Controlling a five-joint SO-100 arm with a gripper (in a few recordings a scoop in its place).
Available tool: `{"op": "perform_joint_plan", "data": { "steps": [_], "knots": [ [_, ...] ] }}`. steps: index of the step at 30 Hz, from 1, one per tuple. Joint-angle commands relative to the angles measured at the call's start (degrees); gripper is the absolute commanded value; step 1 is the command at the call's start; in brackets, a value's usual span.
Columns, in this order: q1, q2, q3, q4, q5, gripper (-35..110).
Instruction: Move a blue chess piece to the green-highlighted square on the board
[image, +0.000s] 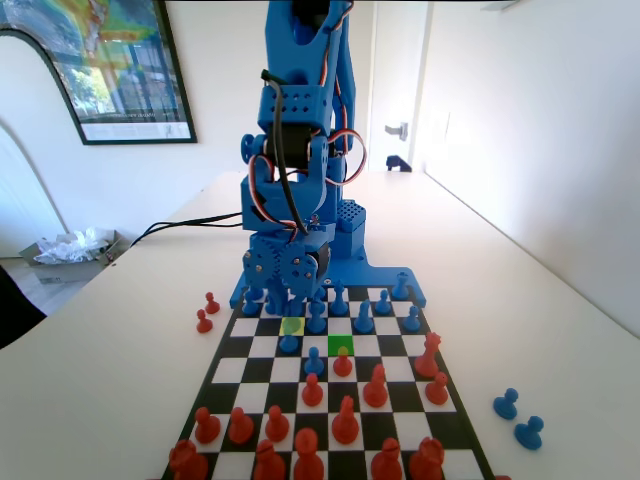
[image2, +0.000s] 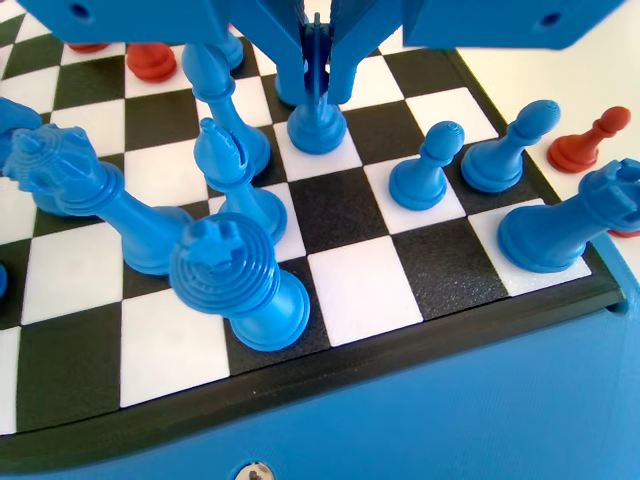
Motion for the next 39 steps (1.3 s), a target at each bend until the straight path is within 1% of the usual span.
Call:
{"op": "perform_joint_plan", "data": {
  "steps": [1, 3, 12, 17, 24, 29, 39],
  "knots": [
    [0.26, 1.67, -1.76, 3.34, -0.53, 1],
    [0.53, 2.46, -3.6, 6.42, -0.53, 1],
    [-0.26, 6.42, -16.44, 26.72, 2.55, 1],
    [-2.72, 7.21, -22.15, 32.61, 6.86, 1],
    [-10.02, 5.89, -26.46, 33.84, 15.38, 1],
    [-14.06, 4.66, -27.69, 33.4, 18.9, 1],
    [-17.58, 0.79, -21.45, 23.99, 19.6, 1]
  ]
}}
